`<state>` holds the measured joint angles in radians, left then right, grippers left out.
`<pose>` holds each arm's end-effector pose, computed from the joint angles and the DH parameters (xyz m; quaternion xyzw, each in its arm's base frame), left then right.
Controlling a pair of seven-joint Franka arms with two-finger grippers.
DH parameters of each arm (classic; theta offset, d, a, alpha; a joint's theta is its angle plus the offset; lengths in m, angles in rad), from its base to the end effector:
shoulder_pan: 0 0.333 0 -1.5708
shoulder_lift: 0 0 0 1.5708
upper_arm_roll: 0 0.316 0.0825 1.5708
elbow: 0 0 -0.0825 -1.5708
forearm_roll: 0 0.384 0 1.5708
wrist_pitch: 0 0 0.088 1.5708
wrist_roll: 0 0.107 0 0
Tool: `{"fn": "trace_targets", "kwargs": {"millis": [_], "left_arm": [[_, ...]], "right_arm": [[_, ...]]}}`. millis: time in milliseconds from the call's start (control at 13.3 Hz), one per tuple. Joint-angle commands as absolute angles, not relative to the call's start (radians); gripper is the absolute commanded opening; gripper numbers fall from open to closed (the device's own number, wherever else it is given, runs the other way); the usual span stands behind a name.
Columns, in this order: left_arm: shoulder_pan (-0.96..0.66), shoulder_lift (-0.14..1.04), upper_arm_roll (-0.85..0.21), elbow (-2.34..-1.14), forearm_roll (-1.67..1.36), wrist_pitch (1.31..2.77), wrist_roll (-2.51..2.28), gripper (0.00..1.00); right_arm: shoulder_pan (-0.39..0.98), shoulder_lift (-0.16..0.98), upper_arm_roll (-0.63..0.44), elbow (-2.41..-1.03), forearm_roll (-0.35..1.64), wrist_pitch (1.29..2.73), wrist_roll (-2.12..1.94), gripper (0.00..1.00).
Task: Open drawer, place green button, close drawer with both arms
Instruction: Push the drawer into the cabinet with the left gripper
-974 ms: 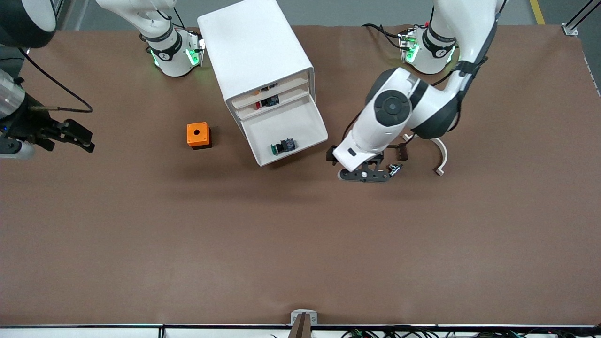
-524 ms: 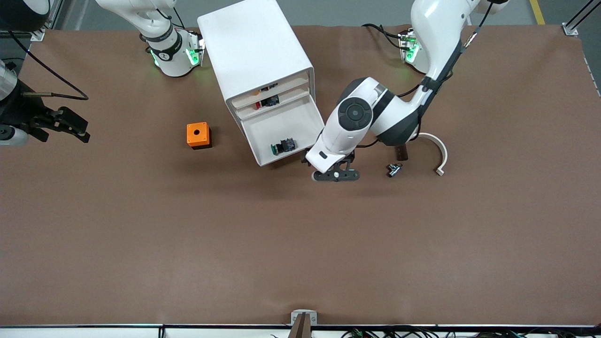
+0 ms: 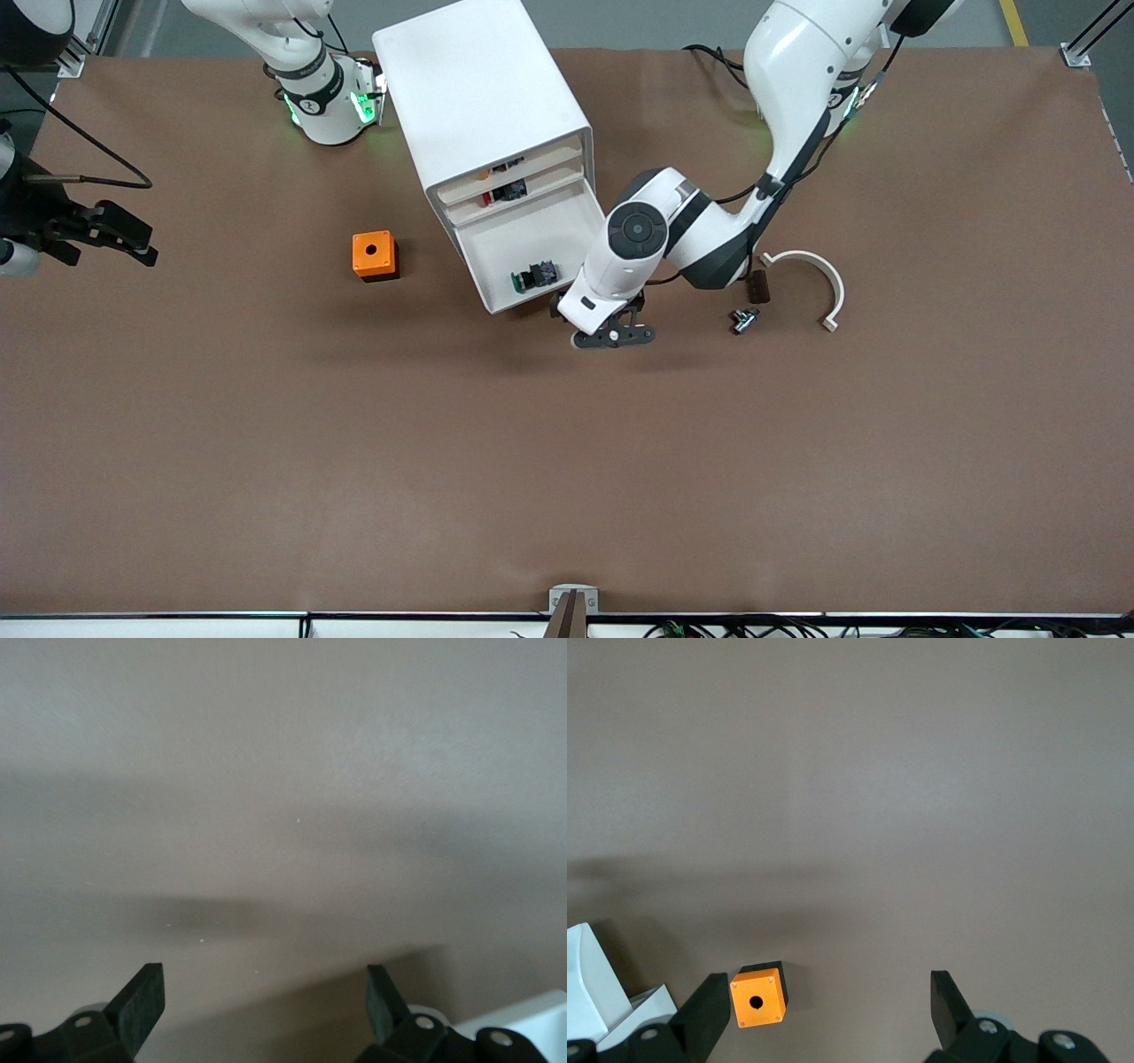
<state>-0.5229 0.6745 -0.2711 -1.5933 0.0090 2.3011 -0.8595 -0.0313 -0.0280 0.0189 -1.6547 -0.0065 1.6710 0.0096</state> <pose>0.5114 -0.4815 0.2548 0.9946 0.0604 -0.0396 0.0747 0.5542 -0.0074 0.6091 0.9997 -0.0107 0.0221 0.0035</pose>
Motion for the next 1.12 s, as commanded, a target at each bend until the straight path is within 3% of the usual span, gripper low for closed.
{"fn": "trace_targets", "kwargs": {"millis": [0,749,1049], "left_arm": [[-0.557,0.725,-0.265,-1.565,0.026,2.338,-0.967,1.0],[-0.701,0.715,-0.278,-1.574,0.02,2.186,-1.141,1.0],[-0.716,0.721,-0.339,-1.571,-0.017,2.169,-1.203,1.0]], "right_arm": [[-0.051,-0.044,0.031,-1.667,0.014,1.667,-0.008,1.0],[-0.06,-0.063,0.029,-1.687,0.02,1.672,-0.009,1.0],[-0.063,-0.071,0.029,-1.687,0.02,1.671,-0.009,1.0]]}}
